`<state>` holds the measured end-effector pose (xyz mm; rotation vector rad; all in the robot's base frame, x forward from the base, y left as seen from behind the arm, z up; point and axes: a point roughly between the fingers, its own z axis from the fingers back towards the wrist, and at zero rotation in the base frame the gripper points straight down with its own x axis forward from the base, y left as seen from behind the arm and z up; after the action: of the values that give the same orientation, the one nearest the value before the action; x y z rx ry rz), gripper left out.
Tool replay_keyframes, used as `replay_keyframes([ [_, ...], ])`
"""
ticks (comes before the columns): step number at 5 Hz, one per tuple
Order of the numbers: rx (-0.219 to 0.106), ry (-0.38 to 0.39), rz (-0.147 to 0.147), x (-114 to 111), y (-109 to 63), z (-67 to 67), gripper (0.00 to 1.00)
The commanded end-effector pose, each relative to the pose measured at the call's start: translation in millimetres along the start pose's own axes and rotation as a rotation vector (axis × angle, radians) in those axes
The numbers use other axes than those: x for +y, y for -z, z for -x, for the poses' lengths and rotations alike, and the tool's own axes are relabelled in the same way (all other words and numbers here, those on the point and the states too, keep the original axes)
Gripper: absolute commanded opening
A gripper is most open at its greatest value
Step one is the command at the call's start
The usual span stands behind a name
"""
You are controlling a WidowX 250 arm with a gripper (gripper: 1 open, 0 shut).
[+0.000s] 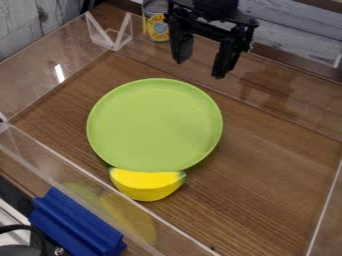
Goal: Put the banana in the green plate
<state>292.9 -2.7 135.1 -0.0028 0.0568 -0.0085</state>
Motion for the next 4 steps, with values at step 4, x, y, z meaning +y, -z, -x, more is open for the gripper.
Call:
replay_keyframes([
  [4, -0.001, 0.63, -0.015, -5, 13.4, 82.2, 1.0],
])
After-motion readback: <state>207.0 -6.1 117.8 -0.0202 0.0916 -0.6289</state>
